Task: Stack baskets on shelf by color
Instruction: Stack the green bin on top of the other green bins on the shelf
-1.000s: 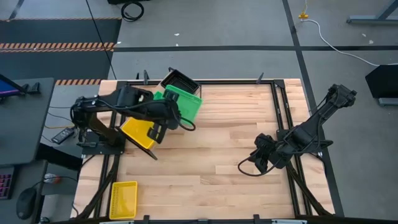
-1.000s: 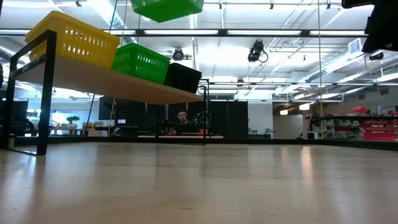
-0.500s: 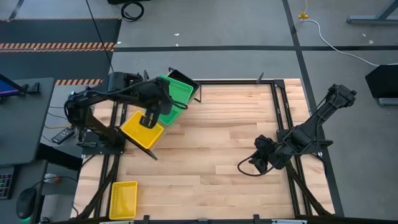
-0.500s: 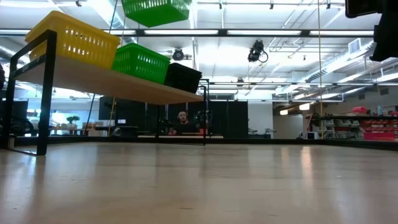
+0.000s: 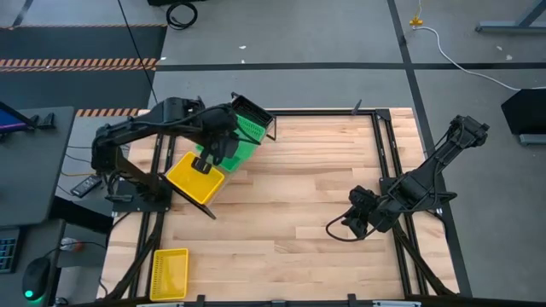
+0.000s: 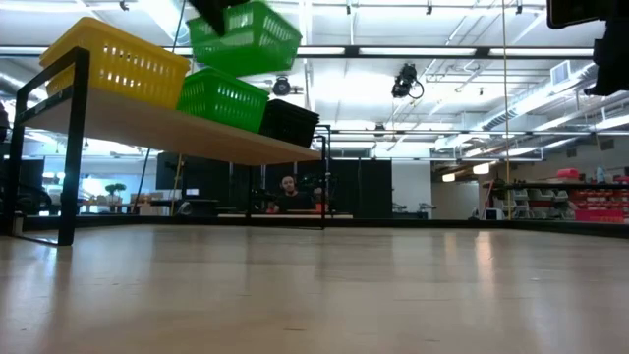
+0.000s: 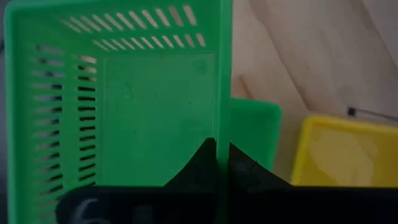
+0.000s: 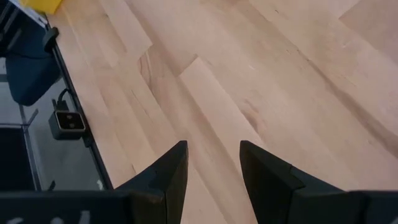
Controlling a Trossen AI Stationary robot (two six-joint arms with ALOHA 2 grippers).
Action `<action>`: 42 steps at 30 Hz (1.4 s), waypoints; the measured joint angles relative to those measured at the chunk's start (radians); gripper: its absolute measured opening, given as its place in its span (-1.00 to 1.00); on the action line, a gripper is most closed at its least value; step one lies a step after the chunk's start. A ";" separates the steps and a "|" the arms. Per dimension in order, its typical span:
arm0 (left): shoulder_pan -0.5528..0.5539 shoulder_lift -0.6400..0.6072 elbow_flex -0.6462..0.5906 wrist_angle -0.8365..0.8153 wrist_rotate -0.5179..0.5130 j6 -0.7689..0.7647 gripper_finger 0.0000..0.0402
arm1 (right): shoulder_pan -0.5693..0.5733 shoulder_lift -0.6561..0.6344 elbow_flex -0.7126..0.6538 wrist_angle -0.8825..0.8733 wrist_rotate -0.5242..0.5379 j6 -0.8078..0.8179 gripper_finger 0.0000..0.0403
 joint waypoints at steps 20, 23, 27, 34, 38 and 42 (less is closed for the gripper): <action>0.082 -0.175 -0.236 0.075 0.044 0.078 -0.98 | 0.000 0.000 0.000 -0.026 -0.035 -0.017 -0.24; 0.082 -0.174 -0.251 0.068 0.049 0.078 -0.98 | 0.000 0.000 0.000 -0.026 -0.034 -0.018 -0.24; 0.086 -0.183 -0.281 0.060 0.073 0.110 -0.98 | 0.000 0.000 0.000 -0.027 -0.034 -0.011 -0.24; 0.085 -0.183 -0.338 0.075 0.100 0.150 -0.97 | 0.000 0.000 0.000 -0.026 -0.034 0.001 -0.24; 0.091 -0.182 -0.365 0.078 0.103 0.181 -0.96 | 0.000 0.000 0.000 -0.026 -0.027 0.016 -0.24; 0.104 -0.180 -0.397 0.087 0.104 0.182 -0.87 | 0.000 0.000 0.000 -0.026 -0.022 0.025 -0.24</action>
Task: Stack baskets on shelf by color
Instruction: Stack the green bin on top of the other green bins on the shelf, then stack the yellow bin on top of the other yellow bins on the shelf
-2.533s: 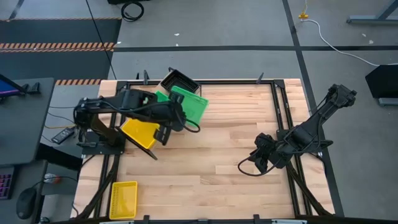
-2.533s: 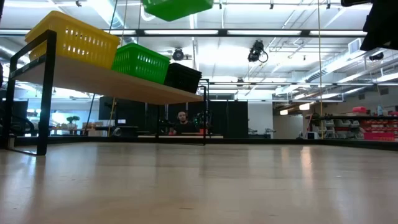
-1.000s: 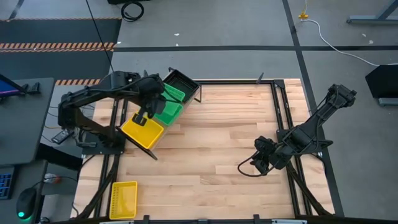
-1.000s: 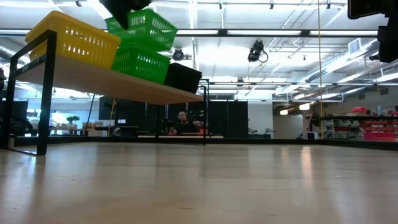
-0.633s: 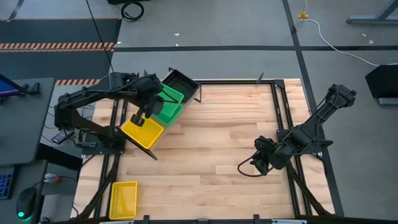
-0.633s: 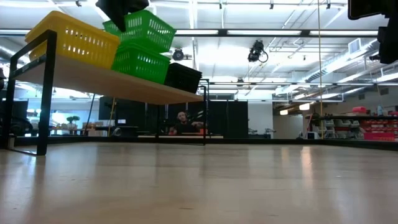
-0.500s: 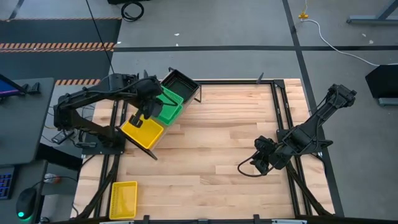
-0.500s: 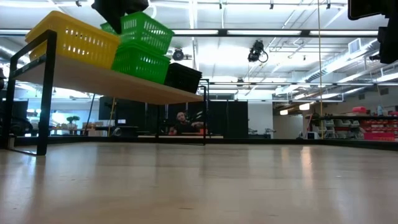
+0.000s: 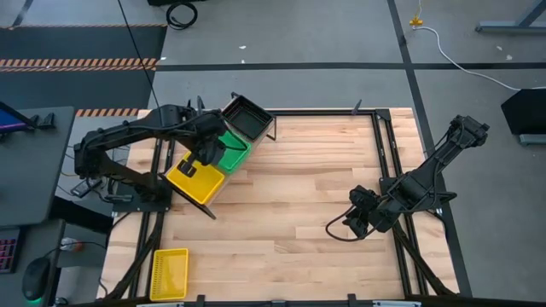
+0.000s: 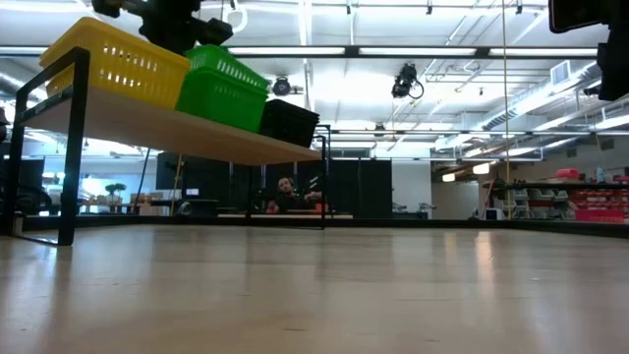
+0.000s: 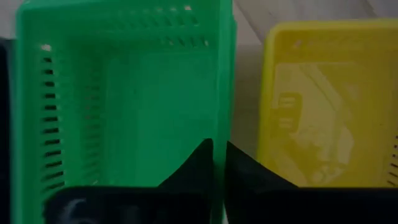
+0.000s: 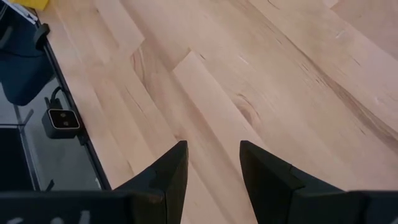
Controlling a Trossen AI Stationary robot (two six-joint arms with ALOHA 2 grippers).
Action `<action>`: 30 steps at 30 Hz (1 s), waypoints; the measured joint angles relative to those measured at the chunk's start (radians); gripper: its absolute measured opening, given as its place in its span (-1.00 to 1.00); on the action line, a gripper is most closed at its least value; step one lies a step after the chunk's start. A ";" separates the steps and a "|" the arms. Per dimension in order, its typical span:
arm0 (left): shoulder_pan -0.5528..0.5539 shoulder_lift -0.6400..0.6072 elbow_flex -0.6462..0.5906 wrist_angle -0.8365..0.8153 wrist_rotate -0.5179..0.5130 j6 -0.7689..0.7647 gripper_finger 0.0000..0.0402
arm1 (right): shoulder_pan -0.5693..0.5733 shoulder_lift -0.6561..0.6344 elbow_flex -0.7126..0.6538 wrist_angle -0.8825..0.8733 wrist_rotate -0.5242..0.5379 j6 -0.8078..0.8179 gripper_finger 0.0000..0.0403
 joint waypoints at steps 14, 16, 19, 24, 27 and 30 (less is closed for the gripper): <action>-0.005 -0.008 0.125 -0.001 -0.125 -0.129 -0.42 | 0.000 0.000 0.000 0.000 0.000 0.017 -0.24; -0.006 -0.008 0.174 -0.013 -0.103 -0.228 -0.39 | 0.000 0.000 0.000 0.000 0.000 0.017 -0.24; -0.015 -0.010 0.221 -0.044 -0.046 -0.366 -0.37 | 0.000 0.000 0.000 0.000 0.001 0.016 -0.24; -0.098 -0.009 0.234 -0.161 -0.029 -0.524 -0.40 | 0.000 0.000 0.000 0.000 0.001 0.009 -0.24; -0.189 -0.009 0.234 -0.187 0.038 -0.640 -0.42 | 0.000 0.000 0.000 0.001 0.014 0.010 -0.24; -0.323 -0.009 0.234 -0.186 0.066 -0.697 -0.42 | 0.000 0.000 0.000 0.002 0.027 0.009 -0.24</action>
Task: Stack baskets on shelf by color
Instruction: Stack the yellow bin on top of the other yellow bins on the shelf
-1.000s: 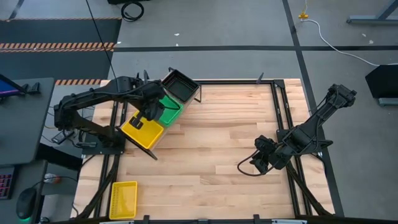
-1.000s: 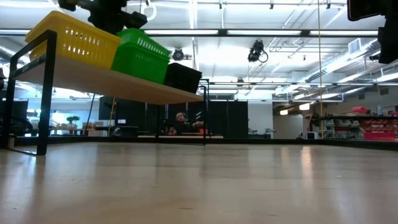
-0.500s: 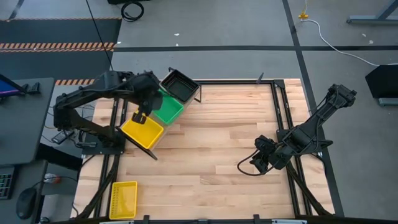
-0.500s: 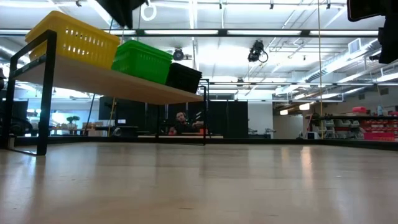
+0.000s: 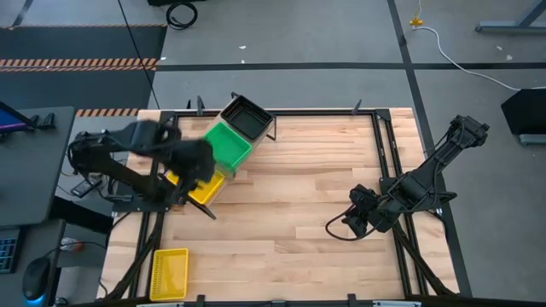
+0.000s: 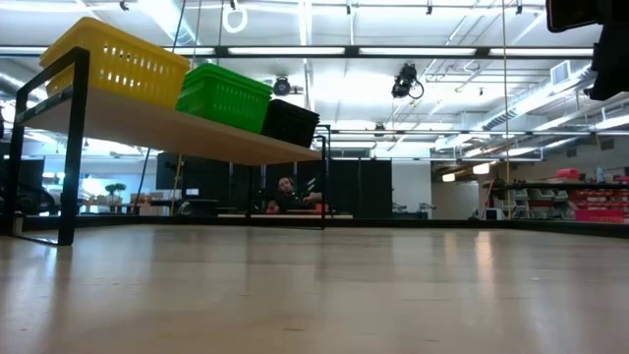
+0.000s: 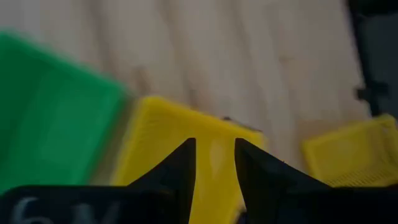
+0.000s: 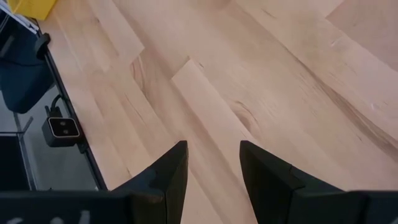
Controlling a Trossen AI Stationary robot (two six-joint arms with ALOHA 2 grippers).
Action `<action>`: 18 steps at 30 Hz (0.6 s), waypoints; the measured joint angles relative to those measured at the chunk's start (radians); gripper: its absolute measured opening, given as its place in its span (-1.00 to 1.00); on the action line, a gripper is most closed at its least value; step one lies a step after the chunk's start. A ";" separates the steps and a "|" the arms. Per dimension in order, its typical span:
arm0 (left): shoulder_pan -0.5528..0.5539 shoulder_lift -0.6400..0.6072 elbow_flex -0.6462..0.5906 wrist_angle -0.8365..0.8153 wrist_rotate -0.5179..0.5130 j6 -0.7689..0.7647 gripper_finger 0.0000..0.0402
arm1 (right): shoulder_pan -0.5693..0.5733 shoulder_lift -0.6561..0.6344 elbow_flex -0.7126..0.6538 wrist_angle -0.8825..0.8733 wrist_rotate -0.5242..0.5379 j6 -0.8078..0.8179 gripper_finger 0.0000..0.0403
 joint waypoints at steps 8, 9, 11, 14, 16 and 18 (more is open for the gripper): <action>-0.285 0.002 -0.058 -0.001 -0.021 -0.302 -0.42 | 0.000 0.000 0.000 0.012 0.018 -0.007 -0.24; -0.314 0.002 -0.060 0.000 -0.023 -0.366 -0.42 | 0.000 0.000 0.000 0.022 0.018 -0.008 -0.24; -0.362 0.002 -0.061 0.004 -0.043 -0.516 -0.42 | 0.000 0.000 0.000 0.044 0.018 -0.021 -0.24; -0.417 0.002 -0.061 0.006 -0.095 -0.804 -0.42 | 0.000 0.000 0.000 0.053 0.017 -0.065 -0.24; -0.459 0.002 -0.062 0.006 -0.127 -0.995 -0.42 | 0.001 0.000 0.000 0.053 0.016 -0.085 -0.24; -0.514 0.004 -0.062 0.007 -0.153 -1.171 -0.42 | 0.002 0.000 0.000 0.053 0.013 -0.099 -0.24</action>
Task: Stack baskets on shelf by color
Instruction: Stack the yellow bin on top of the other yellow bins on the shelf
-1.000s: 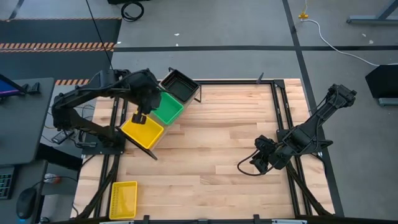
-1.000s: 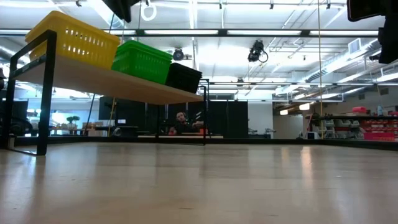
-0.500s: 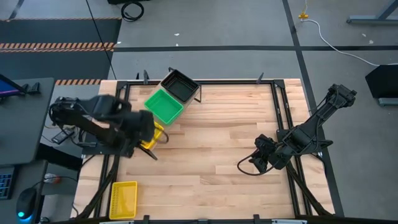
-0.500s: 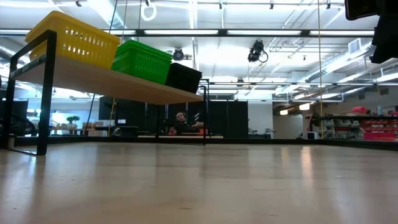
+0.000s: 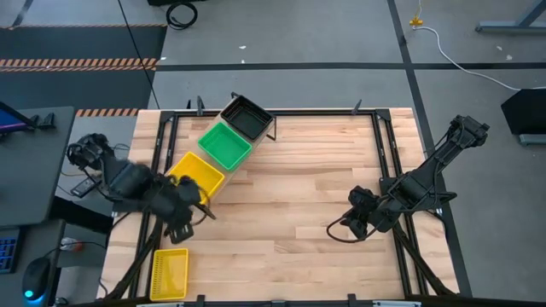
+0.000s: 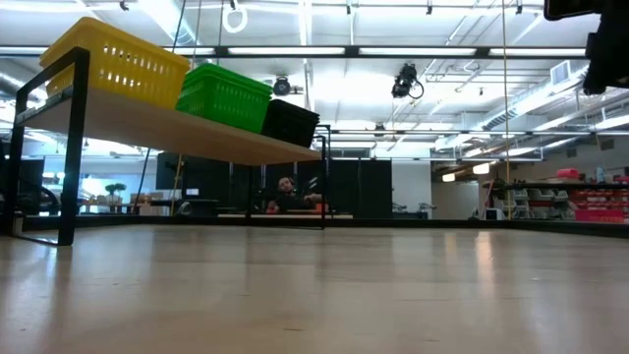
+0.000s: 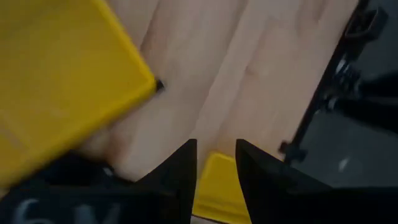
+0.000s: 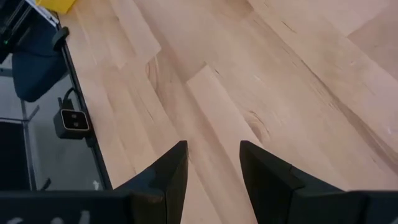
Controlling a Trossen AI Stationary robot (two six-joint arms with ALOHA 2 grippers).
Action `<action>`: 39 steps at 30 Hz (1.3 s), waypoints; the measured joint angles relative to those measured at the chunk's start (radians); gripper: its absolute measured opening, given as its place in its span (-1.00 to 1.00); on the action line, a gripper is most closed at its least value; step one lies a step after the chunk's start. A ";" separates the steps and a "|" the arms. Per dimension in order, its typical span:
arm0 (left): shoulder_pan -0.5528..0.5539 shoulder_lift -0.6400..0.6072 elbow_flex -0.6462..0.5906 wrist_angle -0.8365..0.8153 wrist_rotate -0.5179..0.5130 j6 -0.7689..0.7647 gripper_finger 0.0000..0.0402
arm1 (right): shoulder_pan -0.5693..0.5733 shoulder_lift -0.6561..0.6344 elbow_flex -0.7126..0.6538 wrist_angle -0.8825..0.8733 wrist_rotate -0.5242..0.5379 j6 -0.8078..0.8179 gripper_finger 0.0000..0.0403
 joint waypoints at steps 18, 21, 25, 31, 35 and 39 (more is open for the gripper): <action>-0.266 0.346 -0.001 0.024 0.119 -1.139 -0.40 | 0.059 0.000 0.000 0.003 -0.031 -0.072 -0.24; -0.286 0.396 -0.001 0.086 0.158 -1.195 -0.38 | 0.082 0.000 0.000 0.009 -0.052 -0.070 -0.24; -0.288 0.443 -0.001 0.088 0.192 -1.220 -0.36 | 0.117 0.000 0.000 0.017 -0.057 -0.073 -0.24; -0.288 0.514 -0.001 0.120 0.223 -1.245 -0.35 | 0.159 0.000 0.000 0.019 -0.044 -0.040 -0.24; -0.288 0.561 -0.001 0.172 0.224 -1.251 -0.35 | 0.175 0.000 0.000 0.021 -0.031 -0.041 -0.24; -0.302 0.612 -0.001 0.165 0.227 -1.253 -0.35 | 0.183 0.000 0.000 0.023 -0.046 -0.021 -0.24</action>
